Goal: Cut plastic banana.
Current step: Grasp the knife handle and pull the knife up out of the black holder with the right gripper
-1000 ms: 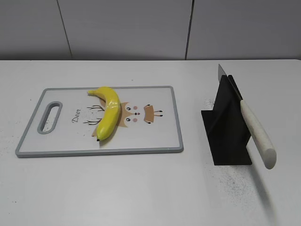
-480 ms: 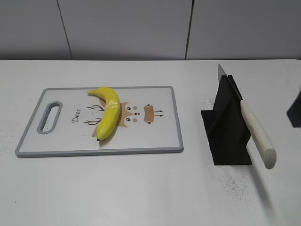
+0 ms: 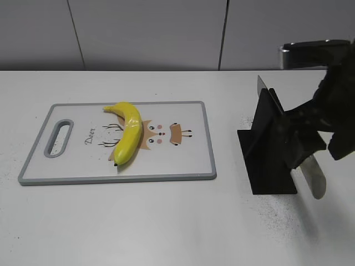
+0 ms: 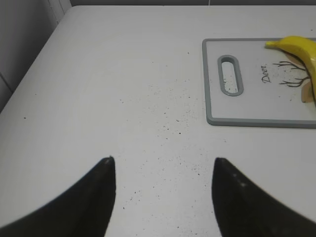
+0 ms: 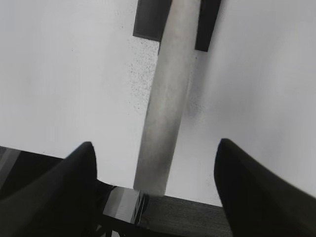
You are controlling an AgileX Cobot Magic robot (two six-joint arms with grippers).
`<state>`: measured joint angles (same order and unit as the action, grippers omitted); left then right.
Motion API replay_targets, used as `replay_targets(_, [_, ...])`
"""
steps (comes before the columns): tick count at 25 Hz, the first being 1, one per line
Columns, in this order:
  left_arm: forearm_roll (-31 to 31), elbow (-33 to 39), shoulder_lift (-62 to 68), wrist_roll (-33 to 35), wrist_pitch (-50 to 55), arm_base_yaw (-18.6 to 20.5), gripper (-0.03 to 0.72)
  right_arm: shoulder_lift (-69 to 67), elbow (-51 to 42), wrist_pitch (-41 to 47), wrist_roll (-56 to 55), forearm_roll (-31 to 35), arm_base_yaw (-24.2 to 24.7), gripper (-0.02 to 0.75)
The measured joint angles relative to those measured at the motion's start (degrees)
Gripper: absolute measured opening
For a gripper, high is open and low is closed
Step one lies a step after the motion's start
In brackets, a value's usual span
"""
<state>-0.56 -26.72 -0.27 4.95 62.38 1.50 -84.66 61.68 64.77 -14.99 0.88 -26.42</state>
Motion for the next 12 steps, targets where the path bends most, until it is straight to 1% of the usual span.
replay_targets(8, [0.0, 0.0, 0.0, 0.0, 0.0, 0.0, 0.577, -6.59, 0.0, -3.27, -4.99, -1.82, 0.0, 0.551])
replay_targets(12, [0.0, 0.0, 0.0, 0.0, 0.0, 0.0, 0.577, -8.61, 0.0, -3.54, -5.93, -1.99, 0.0, 0.508])
